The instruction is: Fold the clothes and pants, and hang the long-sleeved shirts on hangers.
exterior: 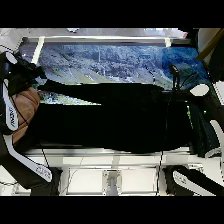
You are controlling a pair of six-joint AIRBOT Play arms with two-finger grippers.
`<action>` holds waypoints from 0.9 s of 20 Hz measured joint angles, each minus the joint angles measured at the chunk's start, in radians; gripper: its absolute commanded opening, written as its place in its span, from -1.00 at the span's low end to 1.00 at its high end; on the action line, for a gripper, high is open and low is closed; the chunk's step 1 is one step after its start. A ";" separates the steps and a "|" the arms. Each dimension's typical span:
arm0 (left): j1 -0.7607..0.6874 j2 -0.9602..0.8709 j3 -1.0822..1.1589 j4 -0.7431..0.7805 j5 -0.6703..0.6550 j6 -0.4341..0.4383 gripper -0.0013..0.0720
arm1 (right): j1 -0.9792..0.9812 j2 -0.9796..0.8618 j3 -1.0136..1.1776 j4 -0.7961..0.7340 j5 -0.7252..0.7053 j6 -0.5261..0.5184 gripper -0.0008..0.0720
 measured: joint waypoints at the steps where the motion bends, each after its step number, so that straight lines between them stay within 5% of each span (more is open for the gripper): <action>1: -0.001 0.005 0.000 -0.011 0.032 -0.006 0.66 | 0.000 -0.001 0.000 0.003 -0.005 0.000 0.09; 10: -0.056 -0.096 0.001 -0.015 0.139 -0.047 0.66 | 0.000 -0.004 0.000 -0.003 -0.078 -0.009 0.09; 18: -0.195 -0.174 0.002 -0.022 0.135 0.044 0.66 | 0.000 -0.041 0.000 -0.019 -0.097 -0.011 0.09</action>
